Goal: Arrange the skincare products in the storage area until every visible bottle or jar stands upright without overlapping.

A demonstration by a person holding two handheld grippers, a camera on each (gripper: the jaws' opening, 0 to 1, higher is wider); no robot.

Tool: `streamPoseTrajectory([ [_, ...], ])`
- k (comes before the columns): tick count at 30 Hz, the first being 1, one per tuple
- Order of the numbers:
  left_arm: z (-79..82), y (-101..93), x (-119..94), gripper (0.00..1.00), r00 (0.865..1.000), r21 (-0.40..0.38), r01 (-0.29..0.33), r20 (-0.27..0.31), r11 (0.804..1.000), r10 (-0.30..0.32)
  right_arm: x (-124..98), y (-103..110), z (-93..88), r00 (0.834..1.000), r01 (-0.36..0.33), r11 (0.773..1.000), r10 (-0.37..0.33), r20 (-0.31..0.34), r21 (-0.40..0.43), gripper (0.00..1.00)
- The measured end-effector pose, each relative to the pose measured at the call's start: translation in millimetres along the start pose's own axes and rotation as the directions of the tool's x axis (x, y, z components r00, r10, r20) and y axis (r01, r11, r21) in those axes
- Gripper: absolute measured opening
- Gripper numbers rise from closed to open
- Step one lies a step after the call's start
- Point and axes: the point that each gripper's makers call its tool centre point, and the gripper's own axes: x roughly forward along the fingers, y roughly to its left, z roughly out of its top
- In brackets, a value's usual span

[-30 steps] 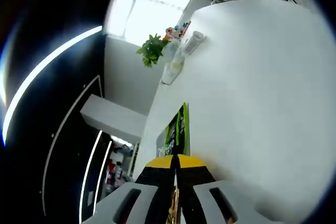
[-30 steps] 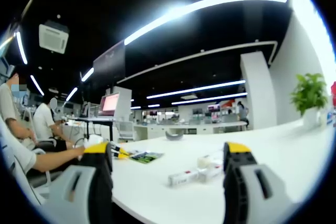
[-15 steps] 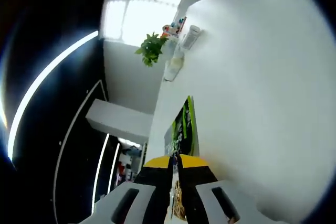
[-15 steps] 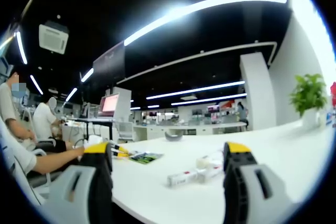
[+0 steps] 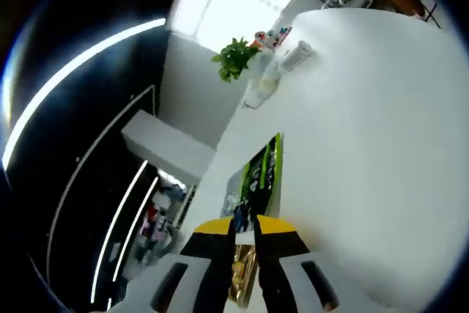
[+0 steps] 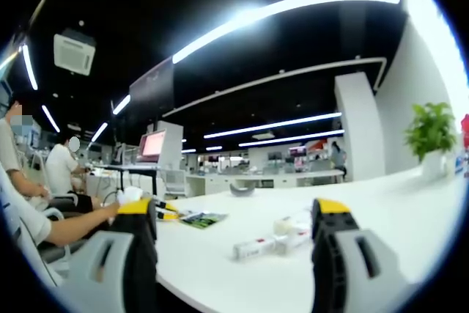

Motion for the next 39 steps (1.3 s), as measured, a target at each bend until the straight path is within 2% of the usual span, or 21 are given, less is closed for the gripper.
streamPoseTrajectory([
  [3,5.1,-0.9,-1,0.12,1.000,-0.055,0.009,0.020,0.998,-0.008,-1,1,0.7,1.000,0.001,1.000,-0.001,0.002,-0.003,0.88],
  [6,7.2,-0.7,-1,0.16,0.999,-0.061,0.008,0.034,0.998,-0.006,-1,1,1.5,1.000,-0.001,1.000,0.001,0.005,-0.002,0.88],
  [16,5.9,4.3,1,0.18,0.999,-0.010,-0.007,0.041,1.000,0.007,-1,0,2.6,1.000,0.000,1.000,0.000,0.004,-0.006,0.88],
  [18,5.7,4.8,2,0.18,0.999,0.035,0.000,0.046,0.999,-0.002,-2,0,4.1,1.000,0.003,1.000,-0.003,0.006,-0.008,0.88],
  [20,5.9,4.5,4,0.18,1.000,0.054,0.008,0.024,0.998,-0.009,-2,-2,5.8,1.000,0.009,1.000,-0.009,0.011,-0.009,0.88],
  [24,8.6,1.8,7,0.18,0.999,0.105,0.030,0.015,0.994,-0.032,-1,-3,6.4,1.000,0.016,1.000,-0.016,0.011,-0.012,0.88],
  [27,11.4,-0.2,8,0.20,0.997,0.121,0.074,-0.019,0.990,-0.073,0,-3,5.5,1.000,0.017,1.000,-0.017,0.007,-0.012,0.88],
  [29,12.0,-1.5,7,0.23,0.994,0.189,0.109,-0.042,0.976,-0.103,0,-2,5.3,1.000,0.016,1.000,-0.016,0.005,-0.014,0.88],
  [32,7.6,-1.0,6,0.22,0.989,0.207,0.140,-0.080,0.968,-0.126,-1,-1,5.7,1.000,0.011,1.000,-0.011,0.007,-0.014,0.88],
  [35,2.7,0.4,4,0.21,0.982,0.263,0.168,-0.125,0.950,-0.139,-2,-1,6.7,1.000,0.013,1.000,-0.013,0.011,-0.015,0.88],
  [39,1.0,-0.8,6,0.21,0.974,0.296,0.199,-0.164,0.934,-0.155,-2,-1,6.4,1.000,0.014,1.000,-0.014,0.011,-0.012,0.88],
])
